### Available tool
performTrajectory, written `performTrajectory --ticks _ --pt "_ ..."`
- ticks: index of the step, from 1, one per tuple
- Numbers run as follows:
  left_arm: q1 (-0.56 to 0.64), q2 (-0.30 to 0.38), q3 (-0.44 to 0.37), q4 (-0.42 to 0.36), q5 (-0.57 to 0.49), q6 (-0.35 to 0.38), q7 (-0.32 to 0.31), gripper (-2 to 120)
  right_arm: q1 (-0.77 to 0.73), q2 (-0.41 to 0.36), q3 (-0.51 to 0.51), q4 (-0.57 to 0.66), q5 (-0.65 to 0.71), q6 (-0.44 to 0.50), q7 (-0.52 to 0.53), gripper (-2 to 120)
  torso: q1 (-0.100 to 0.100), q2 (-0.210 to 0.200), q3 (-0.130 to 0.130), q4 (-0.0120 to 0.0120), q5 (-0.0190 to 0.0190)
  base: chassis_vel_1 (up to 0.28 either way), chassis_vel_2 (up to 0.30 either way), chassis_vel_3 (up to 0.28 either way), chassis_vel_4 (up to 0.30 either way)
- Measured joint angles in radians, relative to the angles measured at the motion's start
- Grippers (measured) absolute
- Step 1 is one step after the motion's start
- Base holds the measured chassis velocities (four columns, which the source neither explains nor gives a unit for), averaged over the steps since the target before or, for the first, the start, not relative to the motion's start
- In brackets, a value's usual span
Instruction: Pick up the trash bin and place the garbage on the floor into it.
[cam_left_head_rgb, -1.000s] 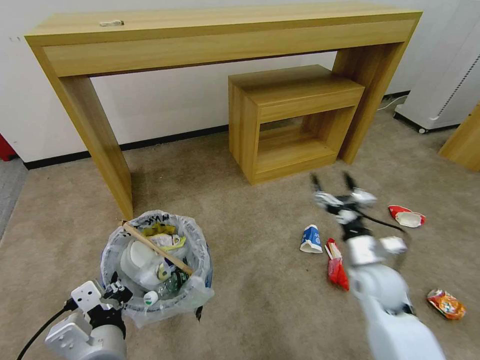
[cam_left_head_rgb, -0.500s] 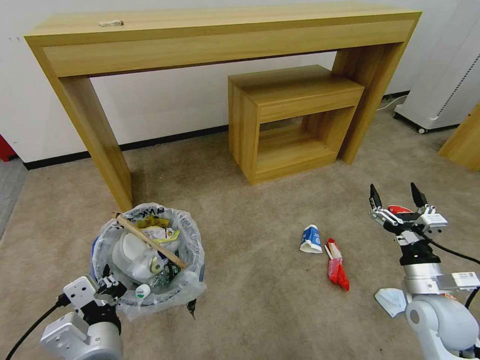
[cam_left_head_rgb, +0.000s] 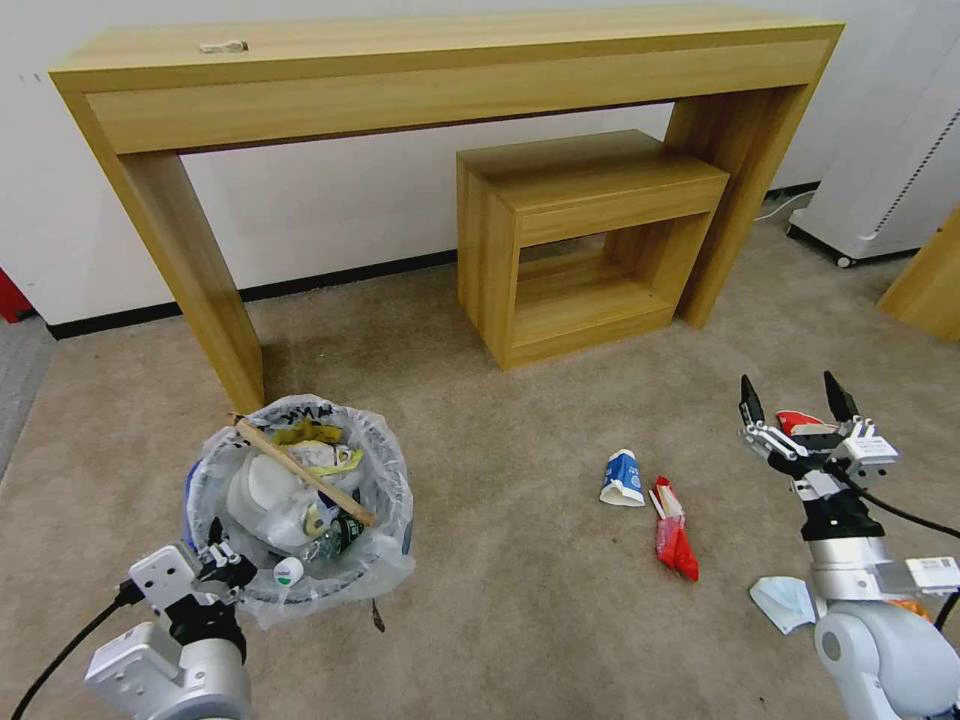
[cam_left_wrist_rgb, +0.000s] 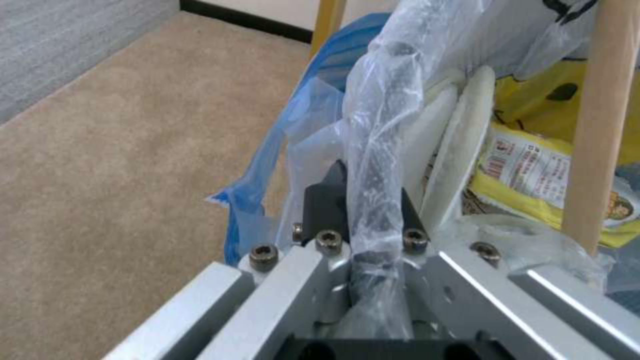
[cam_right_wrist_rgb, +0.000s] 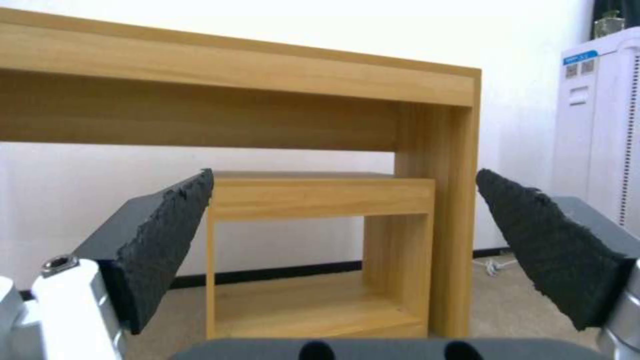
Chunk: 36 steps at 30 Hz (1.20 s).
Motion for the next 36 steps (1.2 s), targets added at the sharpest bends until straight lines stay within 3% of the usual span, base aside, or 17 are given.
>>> performTrajectory --ticks 15,36 --pt "-0.025 0.006 -0.001 0.025 -0.019 0.0 0.001 0 -0.016 0.019 0.024 0.006 -0.032 0.007 0.004 100 0.0 0.0 0.0 0.0 0.0 -0.043 -0.046 -0.038 -0.042" --pt "-0.038 0.016 -0.001 0.036 -0.031 0.001 0.002 0 -0.029 0.036 0.012 0.012 -0.059 0.012 0.006 100 0.0 0.0 0.0 -0.0001 0.0 -0.117 -0.121 -0.116 -0.119"
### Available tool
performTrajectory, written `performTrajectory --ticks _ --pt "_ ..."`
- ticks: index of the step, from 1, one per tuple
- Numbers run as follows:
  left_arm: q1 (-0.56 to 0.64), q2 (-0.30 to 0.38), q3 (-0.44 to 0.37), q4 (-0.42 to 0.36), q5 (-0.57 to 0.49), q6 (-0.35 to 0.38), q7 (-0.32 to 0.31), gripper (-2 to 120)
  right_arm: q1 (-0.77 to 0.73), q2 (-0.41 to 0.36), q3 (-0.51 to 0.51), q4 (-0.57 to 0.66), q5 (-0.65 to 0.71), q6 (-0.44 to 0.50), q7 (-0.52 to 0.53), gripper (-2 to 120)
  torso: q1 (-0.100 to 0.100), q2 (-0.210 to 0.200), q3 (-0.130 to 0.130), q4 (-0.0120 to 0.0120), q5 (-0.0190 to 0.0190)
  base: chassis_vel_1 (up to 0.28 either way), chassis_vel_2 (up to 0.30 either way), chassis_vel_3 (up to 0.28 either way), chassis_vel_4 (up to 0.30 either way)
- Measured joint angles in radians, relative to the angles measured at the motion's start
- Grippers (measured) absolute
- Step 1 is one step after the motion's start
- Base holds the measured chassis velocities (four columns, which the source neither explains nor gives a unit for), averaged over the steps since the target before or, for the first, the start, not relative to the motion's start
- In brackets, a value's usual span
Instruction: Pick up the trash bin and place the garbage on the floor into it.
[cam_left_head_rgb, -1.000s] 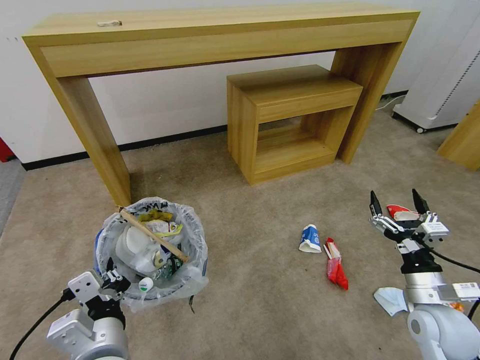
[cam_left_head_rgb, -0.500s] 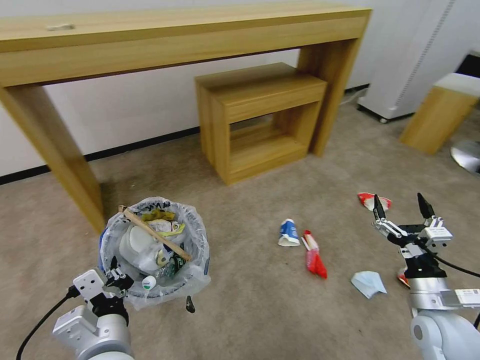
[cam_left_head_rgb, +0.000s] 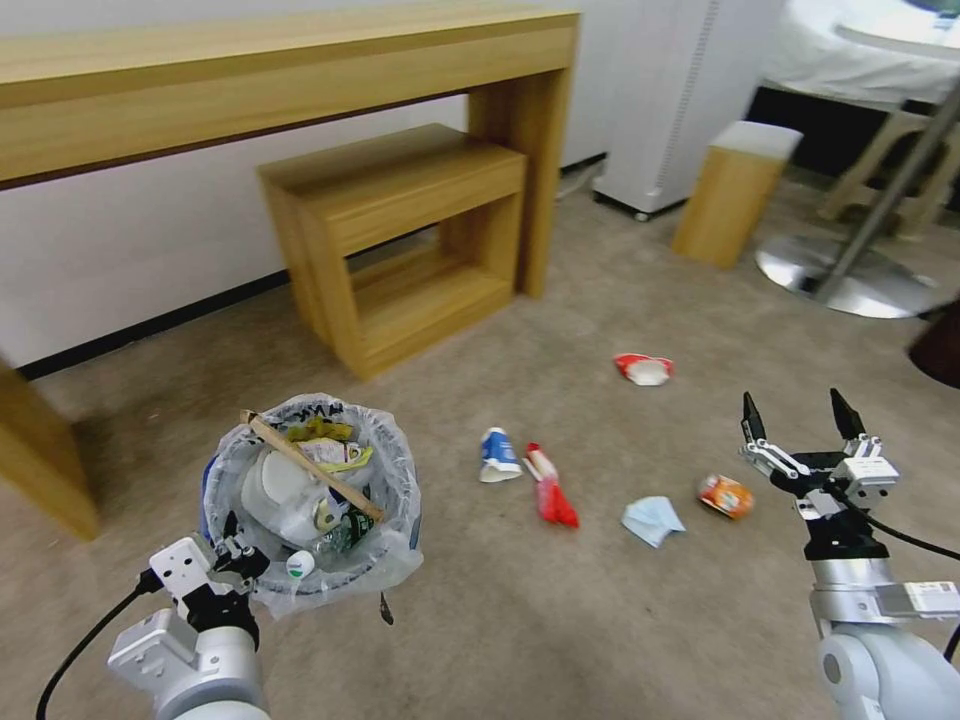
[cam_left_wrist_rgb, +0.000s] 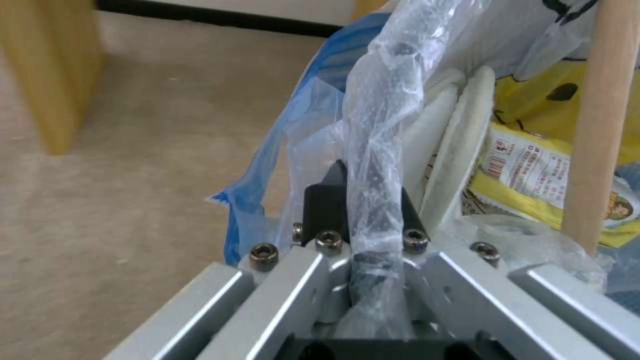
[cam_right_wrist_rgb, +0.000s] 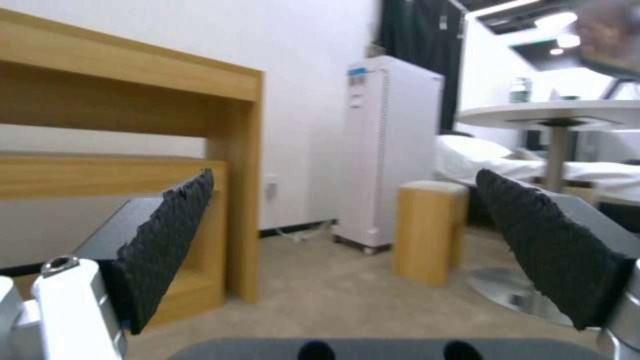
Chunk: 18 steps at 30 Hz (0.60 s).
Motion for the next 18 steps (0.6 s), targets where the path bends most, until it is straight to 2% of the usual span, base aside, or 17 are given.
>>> performTrajectory --ticks 7,11,18 --pt "-0.007 -0.002 -0.004 0.007 -0.004 -0.003 -0.002 0 0.013 0.0 -0.012 -0.012 0.0 0.0 0.002 100 0.0 0.0 0.0 -0.0003 0.0 -0.09 -0.085 -0.109 -0.099" --pt "-0.01 -0.002 -0.014 0.007 -0.007 -0.005 -0.007 0 0.017 0.003 -0.017 -0.018 -0.001 -0.001 0.002 100 0.0 0.0 0.0 0.0003 -0.0001 -0.013 -0.003 -0.009 -0.01" --pt "-0.019 0.005 -0.037 0.001 -0.009 -0.001 -0.008 0 0.014 0.004 -0.019 -0.017 -0.002 -0.011 0.0 100 0.0 0.0 0.0 0.0 -0.0001 0.0 0.0 0.0 0.0"
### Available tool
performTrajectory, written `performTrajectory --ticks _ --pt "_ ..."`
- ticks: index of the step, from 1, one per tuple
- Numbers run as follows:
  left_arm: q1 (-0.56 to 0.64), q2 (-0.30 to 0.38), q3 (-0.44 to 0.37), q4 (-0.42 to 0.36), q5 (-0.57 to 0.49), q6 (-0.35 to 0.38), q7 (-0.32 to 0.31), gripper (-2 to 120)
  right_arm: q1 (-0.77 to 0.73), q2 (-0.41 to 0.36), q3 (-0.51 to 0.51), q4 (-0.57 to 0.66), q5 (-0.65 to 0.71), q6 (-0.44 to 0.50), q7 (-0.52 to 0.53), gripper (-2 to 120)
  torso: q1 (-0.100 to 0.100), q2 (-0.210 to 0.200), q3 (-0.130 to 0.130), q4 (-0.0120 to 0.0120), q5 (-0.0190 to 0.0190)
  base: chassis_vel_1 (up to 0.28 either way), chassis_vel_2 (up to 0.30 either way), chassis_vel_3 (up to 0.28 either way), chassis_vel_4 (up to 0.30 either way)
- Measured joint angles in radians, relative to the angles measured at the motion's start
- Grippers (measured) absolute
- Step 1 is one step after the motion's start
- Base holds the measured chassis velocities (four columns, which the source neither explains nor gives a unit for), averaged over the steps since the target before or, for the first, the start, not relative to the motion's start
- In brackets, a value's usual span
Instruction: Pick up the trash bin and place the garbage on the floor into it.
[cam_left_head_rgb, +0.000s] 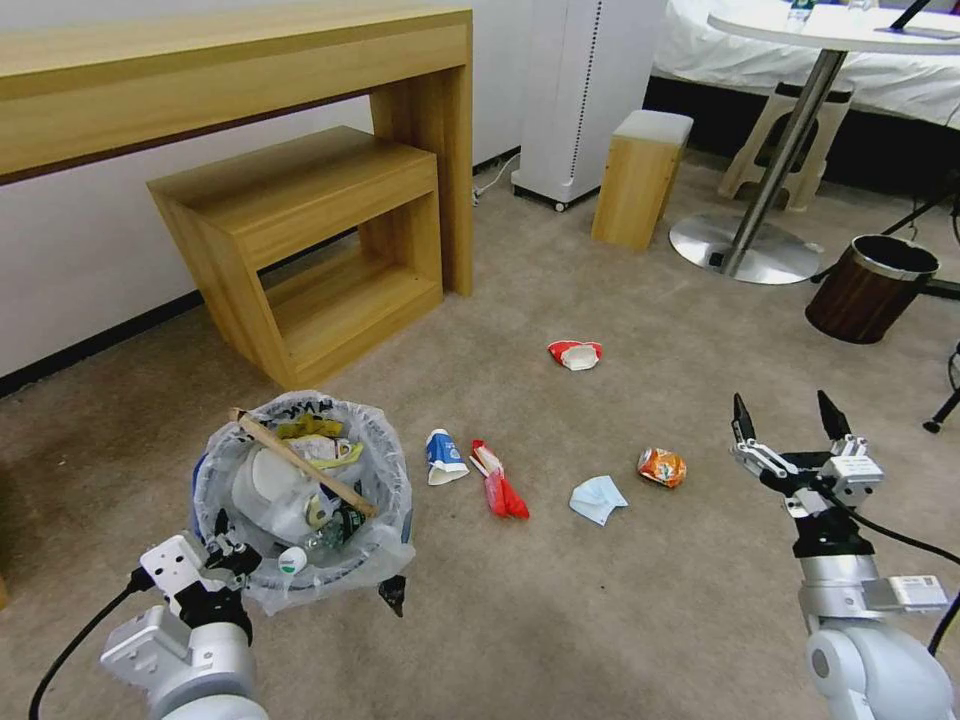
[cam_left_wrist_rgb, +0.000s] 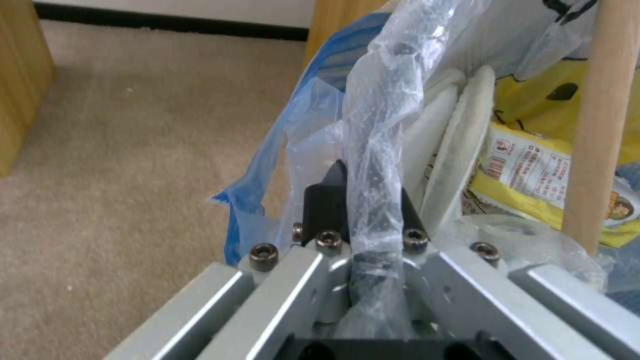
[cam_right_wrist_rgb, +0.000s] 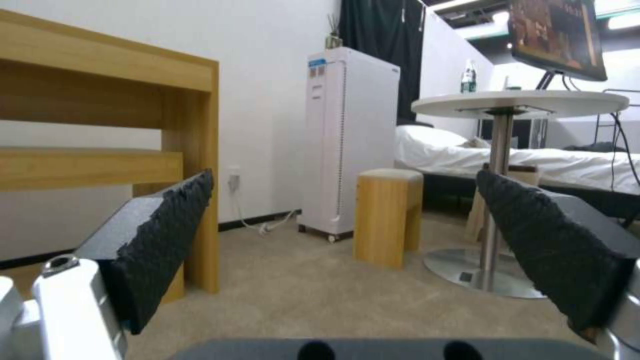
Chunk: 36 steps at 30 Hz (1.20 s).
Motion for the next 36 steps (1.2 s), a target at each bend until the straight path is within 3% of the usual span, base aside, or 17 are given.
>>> performTrajectory --ticks 15,36 --pt "0.0 0.012 -0.044 -0.014 -0.004 0.012 -0.019 0 -0.015 0.004 -0.003 0.01 -0.009 0.011 -0.003 100 0.0 0.0 0.0 0.0001 0.0 -0.067 0.066 0.059 -0.062" --pt "0.026 -0.001 -0.024 -0.023 0.019 0.003 -0.016 0 -0.016 -0.004 -0.038 0.003 -0.016 0.011 0.02 100 0.0 0.0 0.001 0.0001 0.0 -0.248 0.246 0.25 -0.239"
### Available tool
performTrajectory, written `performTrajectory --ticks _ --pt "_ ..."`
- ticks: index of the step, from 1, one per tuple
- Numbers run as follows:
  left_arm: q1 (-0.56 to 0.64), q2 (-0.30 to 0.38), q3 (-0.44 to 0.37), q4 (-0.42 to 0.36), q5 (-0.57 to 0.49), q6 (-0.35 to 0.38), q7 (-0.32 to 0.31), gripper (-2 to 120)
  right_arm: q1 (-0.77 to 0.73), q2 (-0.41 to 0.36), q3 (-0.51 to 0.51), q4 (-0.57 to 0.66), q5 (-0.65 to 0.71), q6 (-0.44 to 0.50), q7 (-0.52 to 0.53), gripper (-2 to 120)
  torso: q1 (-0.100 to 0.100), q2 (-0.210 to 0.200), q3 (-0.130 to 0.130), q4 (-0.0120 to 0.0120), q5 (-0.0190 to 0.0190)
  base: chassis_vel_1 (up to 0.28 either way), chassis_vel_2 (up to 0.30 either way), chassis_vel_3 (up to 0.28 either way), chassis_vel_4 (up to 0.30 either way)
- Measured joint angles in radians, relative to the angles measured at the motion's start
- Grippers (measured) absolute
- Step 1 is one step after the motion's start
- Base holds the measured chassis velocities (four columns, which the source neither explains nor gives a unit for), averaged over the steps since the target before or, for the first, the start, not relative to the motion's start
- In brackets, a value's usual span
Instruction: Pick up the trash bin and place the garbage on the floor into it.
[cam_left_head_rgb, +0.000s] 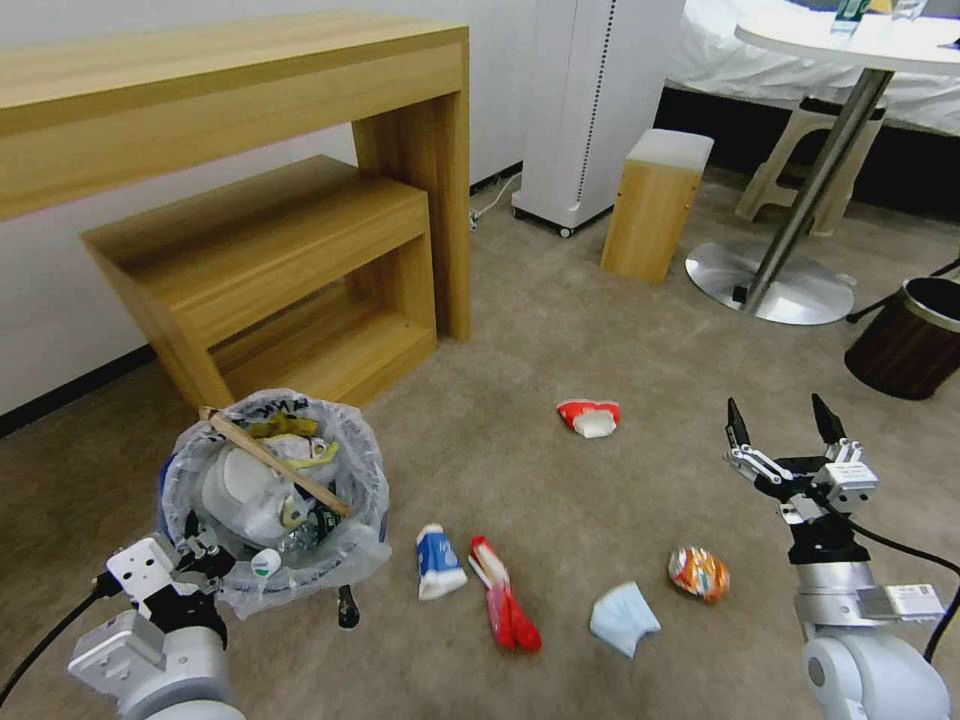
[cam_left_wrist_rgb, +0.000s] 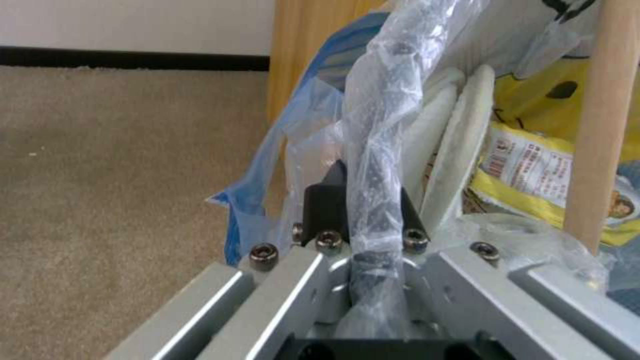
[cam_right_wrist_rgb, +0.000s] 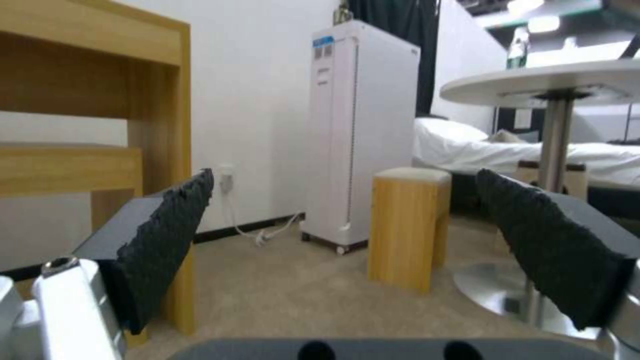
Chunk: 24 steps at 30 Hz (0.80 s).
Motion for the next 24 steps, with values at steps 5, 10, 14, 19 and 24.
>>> performTrajectory --ticks 5,10,14,19,24 --pt "0.007 -0.001 -0.001 -0.005 0.001 -0.005 0.0 0 0.0 0.0 -0.032 -0.004 -0.001 -0.022 0.017 100 0.0 0.0 -0.001 -0.0001 -0.0001 0.024 -0.01 0.001 -0.001" --pt "0.011 -0.004 -0.003 -0.01 0.001 -0.006 0.0 0 -0.005 0.002 -0.066 -0.008 0.005 -0.036 0.022 100 0.0 0.0 -0.001 -0.0003 0.0 0.017 -0.032 -0.016 0.018" --pt "0.017 -0.004 -0.002 -0.014 0.001 -0.007 0.001 0 -0.009 -0.005 -0.092 -0.006 0.04 -0.062 0.023 100 0.0 0.0 -0.001 -0.0002 0.0 0.0 0.0 0.0 0.0" --pt "0.028 -0.006 0.003 -0.021 0.01 -0.009 0.001 0 -0.028 -0.041 -0.164 0.019 0.129 -0.13 0.05 100 0.0 0.0 -0.001 -0.0002 0.0001 0.0 0.0 0.0 0.0" --pt "0.049 -0.009 0.007 -0.031 0.024 -0.011 0.002 0 -0.037 -0.149 -0.266 0.073 0.272 -0.3 0.145 100 0.0 0.0 -0.001 -0.0002 -0.0002 0.0 0.0 0.0 0.0"
